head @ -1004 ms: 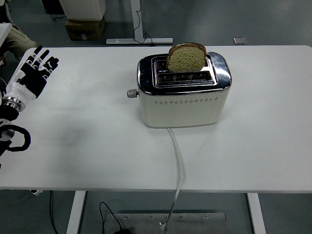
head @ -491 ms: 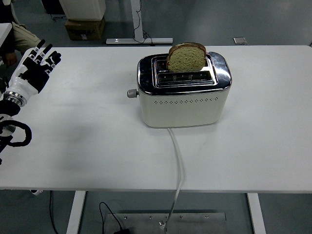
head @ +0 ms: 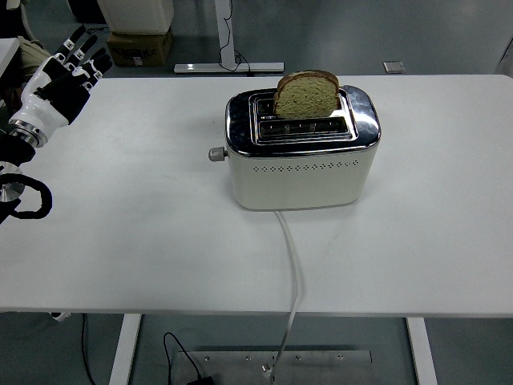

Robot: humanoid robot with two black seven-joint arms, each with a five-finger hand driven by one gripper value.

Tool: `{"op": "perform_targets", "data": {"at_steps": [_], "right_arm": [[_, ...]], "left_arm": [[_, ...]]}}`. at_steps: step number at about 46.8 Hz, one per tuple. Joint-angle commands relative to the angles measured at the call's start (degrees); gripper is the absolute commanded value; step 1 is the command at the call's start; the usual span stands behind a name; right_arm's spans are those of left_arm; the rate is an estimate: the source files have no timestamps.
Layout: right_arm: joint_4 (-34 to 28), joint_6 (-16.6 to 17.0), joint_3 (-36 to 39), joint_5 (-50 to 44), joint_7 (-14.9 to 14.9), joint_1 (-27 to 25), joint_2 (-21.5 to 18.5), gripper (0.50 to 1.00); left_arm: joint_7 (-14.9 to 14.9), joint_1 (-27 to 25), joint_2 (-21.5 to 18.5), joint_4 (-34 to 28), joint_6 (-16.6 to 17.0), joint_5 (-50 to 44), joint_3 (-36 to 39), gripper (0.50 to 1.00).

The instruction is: Press down toaster

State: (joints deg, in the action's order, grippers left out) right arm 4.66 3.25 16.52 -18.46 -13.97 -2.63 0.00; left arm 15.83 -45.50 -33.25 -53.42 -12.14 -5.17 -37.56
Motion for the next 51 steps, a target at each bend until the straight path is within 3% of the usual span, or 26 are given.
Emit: {"op": "perform_targets", "data": {"at_steps": [1,11,25,35,51], "right_arm": [[0.00,0.00,0.00,0.00,0.00,-0.01,0.00,0.998],[0.00,0.00,0.00,0.00,0.00,-0.01,0.00,0.998],[0.00,0.00,0.00,0.00,0.00,-0.01,0.00,0.998],[0.00,0.00,-0.08,0.00,0.00,0.08,0.00,0.998],[0.00,-0.08,-0.08,0.00,0.00,0.08,0.00,0.998]], "left_arm": [[-2.21,-0.38,-0.76,-2.65,1.50,1.82,0.03,1.000],[-5.90,-1.61,-4.54,-11.17,4.49,10.53,0.20,1.000],[-11.88,-3.72,-9.72,-19.79,3.97,23.53,3.98,1.000],[-12.41,-8.20,-13.59,-24.89,1.60,31.80,12.41,1.000],[-13.99,-17.69,-16.14,-25.86,-2.18,33.12,23.75,1.000]]}}
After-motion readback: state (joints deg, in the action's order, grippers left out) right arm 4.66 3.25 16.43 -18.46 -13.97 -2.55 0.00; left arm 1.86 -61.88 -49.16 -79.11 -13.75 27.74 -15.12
